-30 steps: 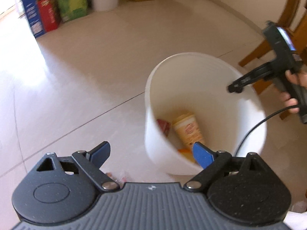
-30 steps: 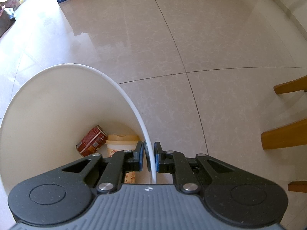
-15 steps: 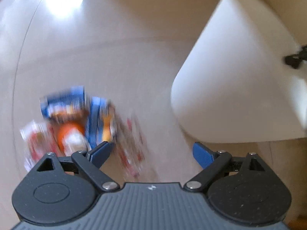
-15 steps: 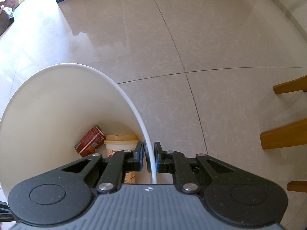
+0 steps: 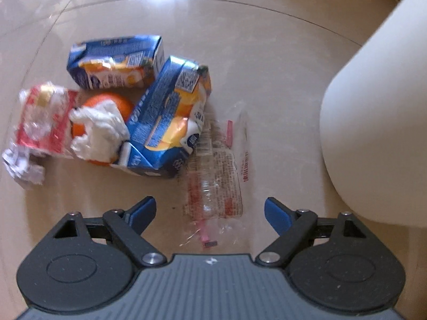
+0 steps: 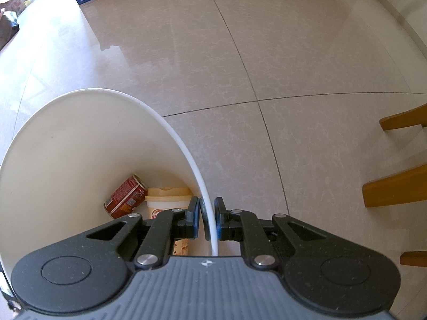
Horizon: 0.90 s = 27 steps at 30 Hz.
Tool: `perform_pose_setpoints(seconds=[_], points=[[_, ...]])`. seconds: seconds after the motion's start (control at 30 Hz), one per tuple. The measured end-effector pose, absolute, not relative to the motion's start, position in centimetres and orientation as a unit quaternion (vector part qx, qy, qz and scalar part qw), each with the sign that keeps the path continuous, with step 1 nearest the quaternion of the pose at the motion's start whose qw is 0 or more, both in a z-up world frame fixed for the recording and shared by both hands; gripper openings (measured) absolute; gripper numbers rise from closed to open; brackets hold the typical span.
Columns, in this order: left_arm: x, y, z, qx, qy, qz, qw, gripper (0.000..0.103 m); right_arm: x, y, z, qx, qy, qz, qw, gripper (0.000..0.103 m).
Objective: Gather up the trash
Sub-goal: 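Return the left tool to the pile and grasp the clear plastic wrapper, then carry the clear plastic wrapper over the bin with the left tool and release it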
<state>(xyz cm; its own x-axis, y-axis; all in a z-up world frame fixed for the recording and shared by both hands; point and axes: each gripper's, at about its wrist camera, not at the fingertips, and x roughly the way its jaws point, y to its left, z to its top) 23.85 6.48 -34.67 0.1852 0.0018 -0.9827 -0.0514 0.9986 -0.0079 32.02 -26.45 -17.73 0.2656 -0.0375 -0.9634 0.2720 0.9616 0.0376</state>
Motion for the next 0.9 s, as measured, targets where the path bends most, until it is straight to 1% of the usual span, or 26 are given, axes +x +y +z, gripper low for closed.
perform_pose_setpoints(seconds=[0.3,0.4,0.43,0.47,0.53,0.57,0.6,0.8,0.9], points=[[24.1,5.8,-36.6,-0.034,0.612,0.045,0.789,0.084,32.0,-26.2,-17.8,0.097,0.597,-0.099,0.79,0.014],[24.1,5.2,-36.8,-0.019,0.599,0.058,0.799,0.082,32.0,-26.2,-17.8,0.096,0.597,-0.099,0.79,0.014],[24.0,5.0,-36.9,-0.012,0.596,0.061,0.801,0.08,32.0,-26.2,-17.8,0.097,0.597,-0.1,0.79,0.014],[23.8,4.6,-36.9,-0.002,0.591,0.066,0.804,0.074,32.0,-26.2,-17.8,0.096,0.597,-0.099,0.79,0.014],[23.5,4.1,-36.9,0.016,0.588,0.067,0.806,0.067,32.0,-26.2,-17.8,0.096,0.597,-0.099,0.79,0.014],[23.3,4.0,-36.8,0.021,0.587,0.06,0.807,0.059,32.0,-26.2,-17.8,0.097,0.597,-0.1,0.79,0.014],[23.2,3.8,-36.7,0.026,0.588,0.054,0.807,0.054,32.0,-26.2,-17.8,0.097,0.597,-0.1,0.79,0.014],[22.9,3.8,-36.3,0.043,0.606,0.021,0.794,0.038,32.0,-26.3,-17.8,0.099,0.596,-0.1,0.79,0.014],[22.3,3.8,-35.9,0.063,0.62,-0.01,0.782,0.034,32.0,-26.3,-17.8,0.1,0.596,-0.1,0.79,0.014]])
